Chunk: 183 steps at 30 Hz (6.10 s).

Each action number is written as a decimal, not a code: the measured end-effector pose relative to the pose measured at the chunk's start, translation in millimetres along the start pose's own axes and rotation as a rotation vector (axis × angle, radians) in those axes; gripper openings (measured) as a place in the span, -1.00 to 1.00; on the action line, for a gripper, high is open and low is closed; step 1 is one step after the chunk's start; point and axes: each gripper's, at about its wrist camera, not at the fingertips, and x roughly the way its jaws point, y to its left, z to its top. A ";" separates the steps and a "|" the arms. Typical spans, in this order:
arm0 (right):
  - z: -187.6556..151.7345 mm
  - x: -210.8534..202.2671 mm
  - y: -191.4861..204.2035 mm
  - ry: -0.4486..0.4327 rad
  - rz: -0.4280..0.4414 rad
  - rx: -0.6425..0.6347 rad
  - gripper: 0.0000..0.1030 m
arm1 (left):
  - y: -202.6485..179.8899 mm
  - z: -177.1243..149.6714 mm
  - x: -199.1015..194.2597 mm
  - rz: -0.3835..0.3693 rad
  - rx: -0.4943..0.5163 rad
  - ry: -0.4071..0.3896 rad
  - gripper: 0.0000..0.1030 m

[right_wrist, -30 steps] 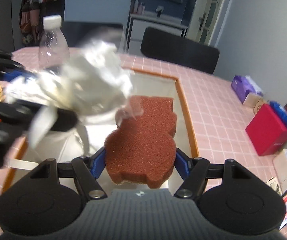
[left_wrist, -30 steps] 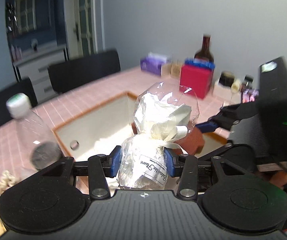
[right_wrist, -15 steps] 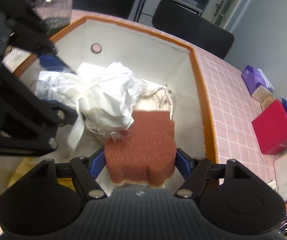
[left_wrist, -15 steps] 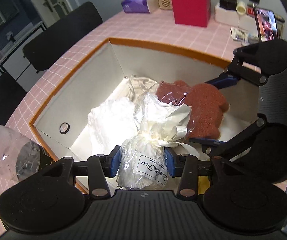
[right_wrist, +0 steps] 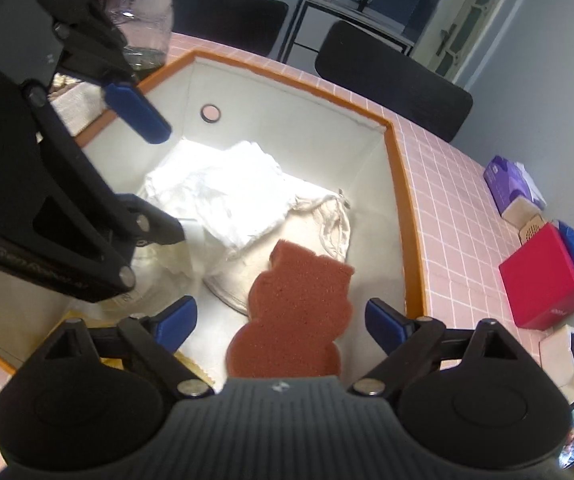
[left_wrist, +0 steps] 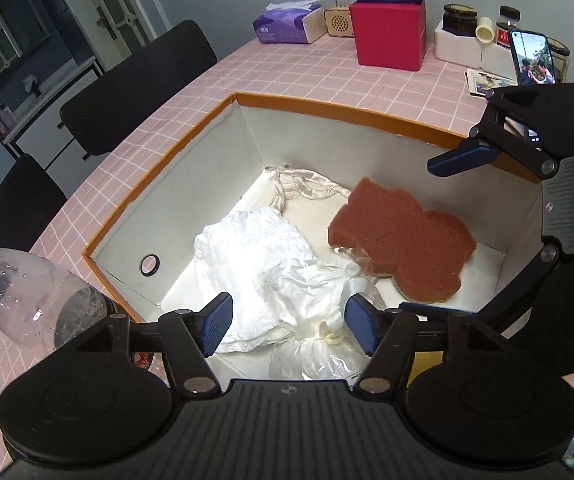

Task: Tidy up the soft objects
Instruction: 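Move both grippers back toward the knitted ball and snack packet, then grasp the knitted orange ball with the left gripper while the right grasps the mesh bag, then carry the ball and mesh bag over the box and release both inside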

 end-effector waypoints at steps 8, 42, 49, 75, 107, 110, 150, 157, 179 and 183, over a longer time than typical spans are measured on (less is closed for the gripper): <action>1.8 -14.3 7.0 -0.042 -0.018 -0.011 0.74 | -0.7 -10.8 -40.2 0.025 -0.031 -0.122 0.45; 48.3 -73.5 120.8 -0.310 0.146 0.097 0.90 | 77.2 -205.4 -119.8 0.224 -0.493 -0.414 0.43; 49.6 -47.2 164.1 -0.316 0.163 0.067 0.89 | 93.7 -243.1 -111.0 0.255 -0.552 -0.373 0.43; 69.7 63.7 216.3 -0.259 0.163 -0.020 0.80 | 132.7 -268.2 -35.4 0.230 -0.859 -0.207 0.34; 10.2 -17.5 210.8 -0.213 0.355 0.128 0.80 | 93.7 -297.5 -87.7 0.249 -0.856 -0.223 0.01; 19.8 -14.9 204.5 -0.217 0.399 0.223 0.86 | 98.6 -299.4 -88.8 0.272 -0.861 -0.220 0.01; 40.8 -42.6 184.6 -0.253 0.270 0.190 -1.00 | 87.6 -279.2 -132.5 0.278 -0.792 -0.325 0.01; 43.8 -97.1 132.9 -0.345 0.228 0.188 -1.00 | 66.8 -230.3 -162.6 0.197 -0.650 -0.459 0.01; 10.6 -61.7 -47.2 -0.190 0.069 0.472 -0.99 | 18.2 -47.1 -96.3 -0.127 -0.248 -0.359 0.01; 10.1 -37.5 -51.0 -0.123 0.098 0.489 -0.99 | 13.2 -31.3 -71.6 -0.140 -0.203 -0.277 0.01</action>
